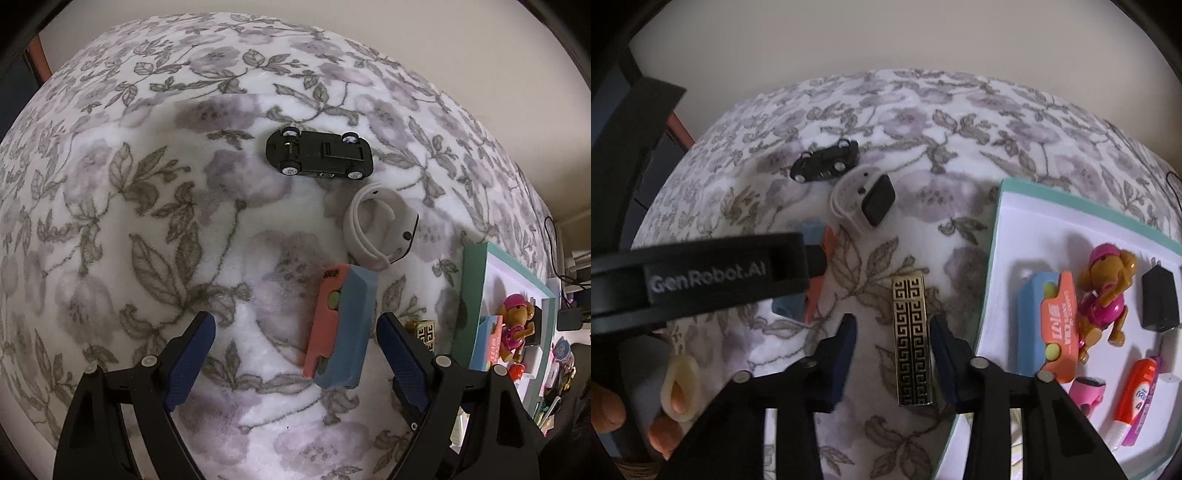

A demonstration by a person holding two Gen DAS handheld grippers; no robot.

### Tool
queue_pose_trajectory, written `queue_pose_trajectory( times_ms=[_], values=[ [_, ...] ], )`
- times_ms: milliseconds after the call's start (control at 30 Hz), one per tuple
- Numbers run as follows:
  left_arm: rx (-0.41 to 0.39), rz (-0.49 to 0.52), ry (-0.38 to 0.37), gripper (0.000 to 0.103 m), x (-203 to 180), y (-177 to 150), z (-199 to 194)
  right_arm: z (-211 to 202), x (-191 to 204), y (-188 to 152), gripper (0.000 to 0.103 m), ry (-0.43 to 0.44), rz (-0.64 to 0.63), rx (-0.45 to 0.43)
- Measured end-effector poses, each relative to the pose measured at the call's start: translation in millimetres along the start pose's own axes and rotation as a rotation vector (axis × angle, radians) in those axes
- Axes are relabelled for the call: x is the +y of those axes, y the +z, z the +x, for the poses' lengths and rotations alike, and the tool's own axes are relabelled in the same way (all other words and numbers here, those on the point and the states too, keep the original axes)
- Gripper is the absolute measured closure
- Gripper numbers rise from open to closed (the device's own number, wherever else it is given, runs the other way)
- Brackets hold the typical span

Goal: Organize rigid objects
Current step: 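Grasp the blue-pink eraser with the left tool while the right tool grasps the gold comb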

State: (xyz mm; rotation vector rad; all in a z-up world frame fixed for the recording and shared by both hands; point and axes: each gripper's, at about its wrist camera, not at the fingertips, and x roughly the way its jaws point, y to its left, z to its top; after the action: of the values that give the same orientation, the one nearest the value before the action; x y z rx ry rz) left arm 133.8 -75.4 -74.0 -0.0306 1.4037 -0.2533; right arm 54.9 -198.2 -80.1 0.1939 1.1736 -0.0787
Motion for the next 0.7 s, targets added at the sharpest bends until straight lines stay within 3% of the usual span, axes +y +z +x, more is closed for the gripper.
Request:
queue_pose_trajectory(
  times_ms=[133, 267, 467, 700],
  values=[
    [-0.002, 0.012, -0.026, 0.018, -6, 3, 6, 3, 1, -2, 0.071, 0.007, 0.001, 0.014],
    [0.005, 0.028, -0.053, 0.043, -14, 4, 12, 5, 3, -1, 0.071, 0.007, -0.010, 0.022],
    [0.003, 0.048, -0.034, 0.069, -19, 3, 20, 14, 4, -3, 0.076, -0.017, -0.026, 0.045],
    [-0.014, 0.037, -0.037, 0.074, -14, 4, 20, 16, 6, -3, 0.075, -0.026, -0.037, 0.035]
  ],
)
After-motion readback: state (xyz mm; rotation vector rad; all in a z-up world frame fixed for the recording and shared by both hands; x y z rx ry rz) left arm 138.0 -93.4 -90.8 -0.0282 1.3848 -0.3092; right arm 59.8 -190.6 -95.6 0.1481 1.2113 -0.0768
